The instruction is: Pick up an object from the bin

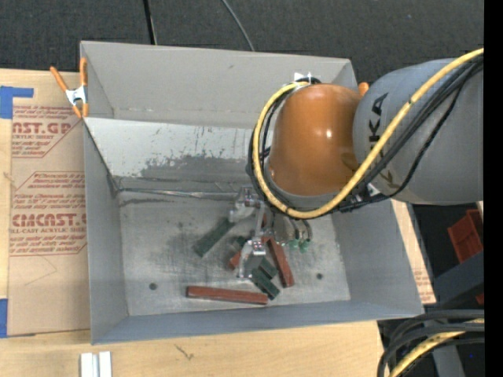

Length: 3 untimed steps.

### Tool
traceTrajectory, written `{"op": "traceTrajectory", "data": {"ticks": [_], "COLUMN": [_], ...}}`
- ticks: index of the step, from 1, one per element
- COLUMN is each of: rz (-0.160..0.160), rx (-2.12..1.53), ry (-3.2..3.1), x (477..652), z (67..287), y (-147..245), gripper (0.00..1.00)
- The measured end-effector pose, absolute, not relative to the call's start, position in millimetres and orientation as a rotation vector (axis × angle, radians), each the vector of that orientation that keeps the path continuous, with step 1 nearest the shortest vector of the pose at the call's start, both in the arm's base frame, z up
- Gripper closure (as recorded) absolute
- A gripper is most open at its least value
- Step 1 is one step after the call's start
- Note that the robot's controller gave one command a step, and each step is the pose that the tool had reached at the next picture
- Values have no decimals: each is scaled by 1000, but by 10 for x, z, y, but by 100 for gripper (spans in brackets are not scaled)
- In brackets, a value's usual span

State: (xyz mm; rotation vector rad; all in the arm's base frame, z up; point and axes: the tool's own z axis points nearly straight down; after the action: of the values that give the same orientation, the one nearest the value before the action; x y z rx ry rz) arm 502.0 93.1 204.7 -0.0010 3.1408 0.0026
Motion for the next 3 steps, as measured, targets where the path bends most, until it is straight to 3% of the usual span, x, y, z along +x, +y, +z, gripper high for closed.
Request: {"op": "traceTrajectory", "data": {"ticks": [1, 2, 3], "rz": [3, 2, 9], "rx": [-1, -17, 330], "ry": [3141, 3133, 3094], "x": [5020, 5135, 5261], "z": [2047, 1541, 816], "y": [931, 868, 732], "gripper": [0, 0, 100]}}
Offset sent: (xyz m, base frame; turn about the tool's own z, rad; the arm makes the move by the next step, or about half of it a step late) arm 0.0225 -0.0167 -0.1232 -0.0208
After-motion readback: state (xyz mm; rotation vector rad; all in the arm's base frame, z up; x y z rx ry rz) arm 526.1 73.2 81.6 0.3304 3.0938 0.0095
